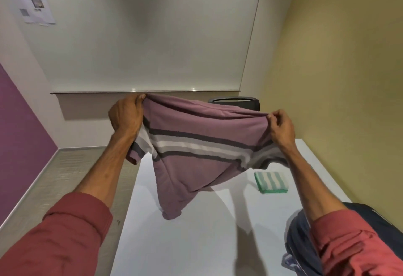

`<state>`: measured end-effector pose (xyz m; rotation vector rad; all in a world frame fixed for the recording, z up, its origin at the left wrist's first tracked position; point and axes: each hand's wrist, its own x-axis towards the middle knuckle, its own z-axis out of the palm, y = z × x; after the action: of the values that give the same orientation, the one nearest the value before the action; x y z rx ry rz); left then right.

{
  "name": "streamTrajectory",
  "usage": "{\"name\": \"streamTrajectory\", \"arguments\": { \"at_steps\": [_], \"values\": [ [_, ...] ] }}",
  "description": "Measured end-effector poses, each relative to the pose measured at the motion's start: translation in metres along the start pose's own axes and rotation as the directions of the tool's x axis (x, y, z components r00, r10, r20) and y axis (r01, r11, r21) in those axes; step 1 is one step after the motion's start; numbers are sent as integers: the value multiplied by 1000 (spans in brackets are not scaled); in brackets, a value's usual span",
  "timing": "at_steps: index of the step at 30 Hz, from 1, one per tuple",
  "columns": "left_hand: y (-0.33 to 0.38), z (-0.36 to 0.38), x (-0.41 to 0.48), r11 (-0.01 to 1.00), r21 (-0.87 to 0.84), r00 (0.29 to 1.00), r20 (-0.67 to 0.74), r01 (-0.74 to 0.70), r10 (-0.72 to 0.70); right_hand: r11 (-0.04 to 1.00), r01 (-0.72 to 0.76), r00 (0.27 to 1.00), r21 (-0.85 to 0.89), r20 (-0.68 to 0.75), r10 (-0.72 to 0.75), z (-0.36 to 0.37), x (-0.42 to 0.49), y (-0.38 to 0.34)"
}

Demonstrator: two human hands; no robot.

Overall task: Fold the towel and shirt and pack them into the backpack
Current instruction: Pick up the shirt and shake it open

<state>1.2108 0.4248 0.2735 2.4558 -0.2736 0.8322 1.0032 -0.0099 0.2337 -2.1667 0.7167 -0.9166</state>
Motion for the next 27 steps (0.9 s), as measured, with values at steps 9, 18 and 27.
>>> {"name": "streamTrajectory", "arguments": {
  "at_steps": [9, 18, 27],
  "values": [
    [-15, 5, 14, 992, 122, 996, 90, -13, 2, 807, 184, 971, -561, -26, -239, -12, 40, -20],
    [3, 15, 17, 957, -143, 932, 302, 252, -201, 889, 51, 975, -456, -169, -143, 27, 33, -37],
    [3, 19, 24, 934, -221, 878, 452, 281, -158, 986, 55, 966, -156, -240, -92, 39, 38, -51]
  ]
}}
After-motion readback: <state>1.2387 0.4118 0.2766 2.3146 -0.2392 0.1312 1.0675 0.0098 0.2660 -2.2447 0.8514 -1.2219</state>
